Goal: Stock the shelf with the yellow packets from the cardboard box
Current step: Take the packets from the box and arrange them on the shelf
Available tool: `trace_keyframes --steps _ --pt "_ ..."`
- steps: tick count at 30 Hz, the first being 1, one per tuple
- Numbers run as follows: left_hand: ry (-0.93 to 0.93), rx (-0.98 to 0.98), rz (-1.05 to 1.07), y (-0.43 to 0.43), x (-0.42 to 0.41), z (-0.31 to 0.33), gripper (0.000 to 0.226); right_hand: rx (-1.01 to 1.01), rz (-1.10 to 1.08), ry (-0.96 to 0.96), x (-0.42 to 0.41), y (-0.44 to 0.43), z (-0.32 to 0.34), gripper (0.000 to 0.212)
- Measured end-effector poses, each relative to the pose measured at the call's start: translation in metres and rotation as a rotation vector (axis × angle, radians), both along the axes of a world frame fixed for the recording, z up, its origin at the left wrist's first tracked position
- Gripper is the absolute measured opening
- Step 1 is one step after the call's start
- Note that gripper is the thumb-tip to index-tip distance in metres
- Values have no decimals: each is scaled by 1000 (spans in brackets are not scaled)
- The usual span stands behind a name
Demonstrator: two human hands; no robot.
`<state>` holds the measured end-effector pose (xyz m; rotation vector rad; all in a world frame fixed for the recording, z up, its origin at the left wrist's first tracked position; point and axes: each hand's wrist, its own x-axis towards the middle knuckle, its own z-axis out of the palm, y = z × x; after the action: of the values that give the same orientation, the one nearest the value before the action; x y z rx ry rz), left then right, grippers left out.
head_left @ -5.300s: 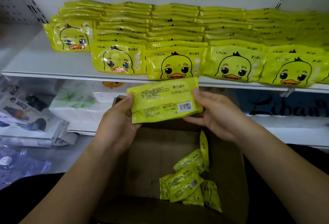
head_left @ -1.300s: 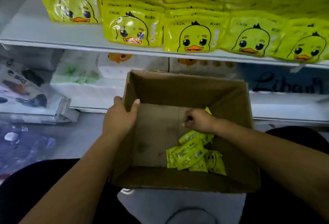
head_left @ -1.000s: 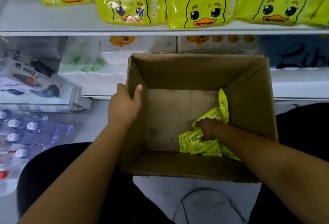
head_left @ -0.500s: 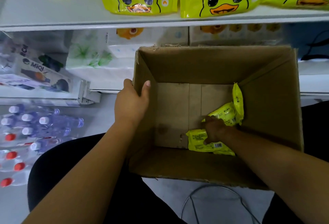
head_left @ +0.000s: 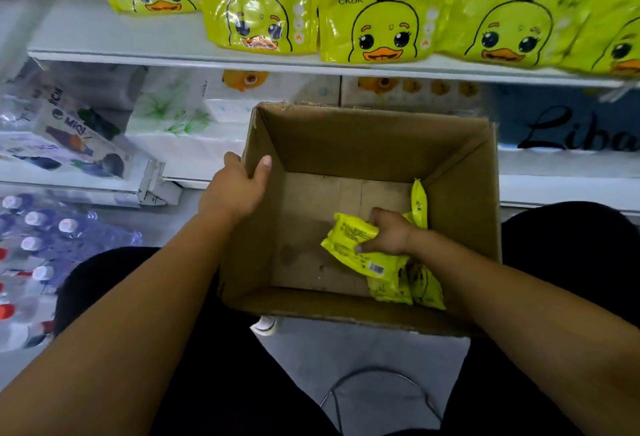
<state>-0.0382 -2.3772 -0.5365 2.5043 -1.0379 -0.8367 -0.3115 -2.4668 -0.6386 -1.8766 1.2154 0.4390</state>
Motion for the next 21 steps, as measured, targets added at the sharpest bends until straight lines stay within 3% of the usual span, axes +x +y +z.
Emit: trace_keyframes --steps 3,5,7,9,12,14,21 --pt "-122 11 -2 13 -15 11 83 42 -183 -179 -15 2 42 53" --pt "-137 -161 19 24 -43 25 83 134 -290 -326 -25 9 81 63" --pt "-24 -364 18 35 -78 45 75 260 -377 -480 -36 19 121 58" --pt "195 -413 33 46 -108 69 61 379 -390 -602 -46 34 155 50" --pt "821 -372 138 64 -138 98 49 449 -422 -736 -63 58 181 53" --pt "1079 -350 173 77 -150 103 46 446 -492 -787 -73 74 180 52" --pt "947 -500 332 93 -186 95 31 338 -628 -868 -95 86 175 49"
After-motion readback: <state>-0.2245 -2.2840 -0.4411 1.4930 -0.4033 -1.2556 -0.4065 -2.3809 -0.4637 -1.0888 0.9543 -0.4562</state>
